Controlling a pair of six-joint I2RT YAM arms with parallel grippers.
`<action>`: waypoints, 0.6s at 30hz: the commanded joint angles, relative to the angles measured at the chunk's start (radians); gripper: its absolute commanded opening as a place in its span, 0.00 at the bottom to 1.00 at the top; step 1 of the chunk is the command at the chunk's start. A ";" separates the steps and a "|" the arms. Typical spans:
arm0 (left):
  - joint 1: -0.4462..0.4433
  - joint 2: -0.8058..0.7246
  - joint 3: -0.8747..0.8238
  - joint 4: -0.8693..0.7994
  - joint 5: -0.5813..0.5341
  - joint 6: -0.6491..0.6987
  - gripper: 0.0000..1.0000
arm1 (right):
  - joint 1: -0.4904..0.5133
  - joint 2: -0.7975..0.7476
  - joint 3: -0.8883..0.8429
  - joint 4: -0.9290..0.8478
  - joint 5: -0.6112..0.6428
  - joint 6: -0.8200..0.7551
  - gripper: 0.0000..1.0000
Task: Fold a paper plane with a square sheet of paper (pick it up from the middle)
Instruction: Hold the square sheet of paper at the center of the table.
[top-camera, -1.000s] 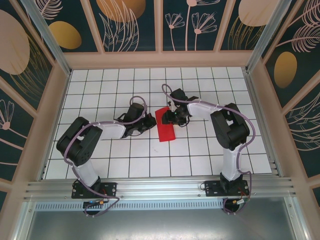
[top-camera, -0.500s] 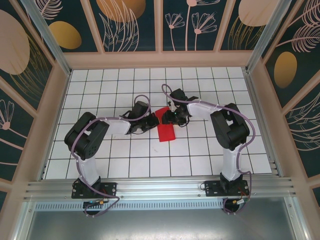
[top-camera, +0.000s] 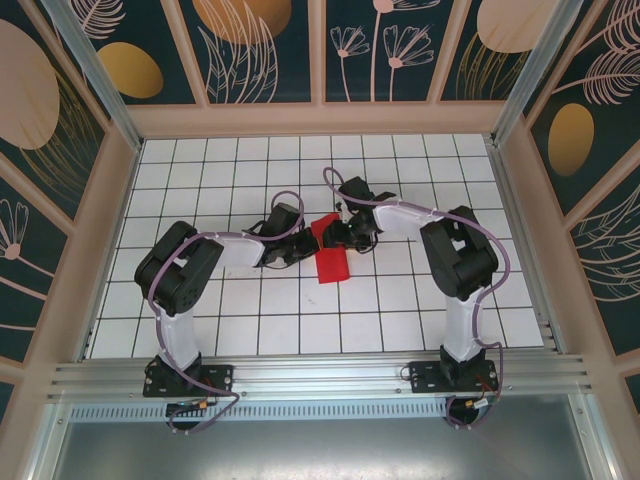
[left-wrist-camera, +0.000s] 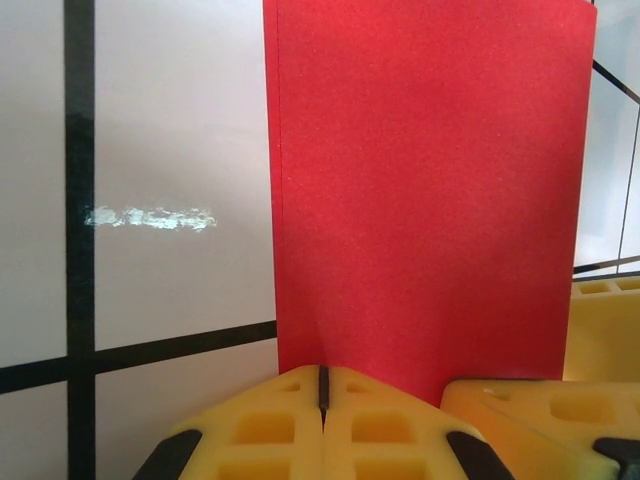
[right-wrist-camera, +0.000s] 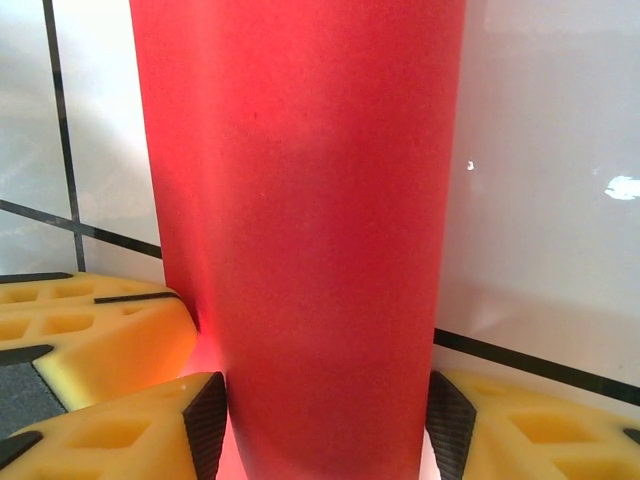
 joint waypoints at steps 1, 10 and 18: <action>-0.005 0.043 -0.004 -0.100 -0.047 0.035 0.00 | -0.010 -0.018 0.028 -0.001 0.095 0.024 0.62; -0.005 0.051 0.002 -0.110 -0.046 0.048 0.00 | -0.048 -0.151 -0.029 0.127 -0.063 0.075 0.50; -0.005 0.053 -0.001 -0.115 -0.048 0.053 0.00 | -0.054 -0.097 -0.097 0.230 -0.199 0.106 0.15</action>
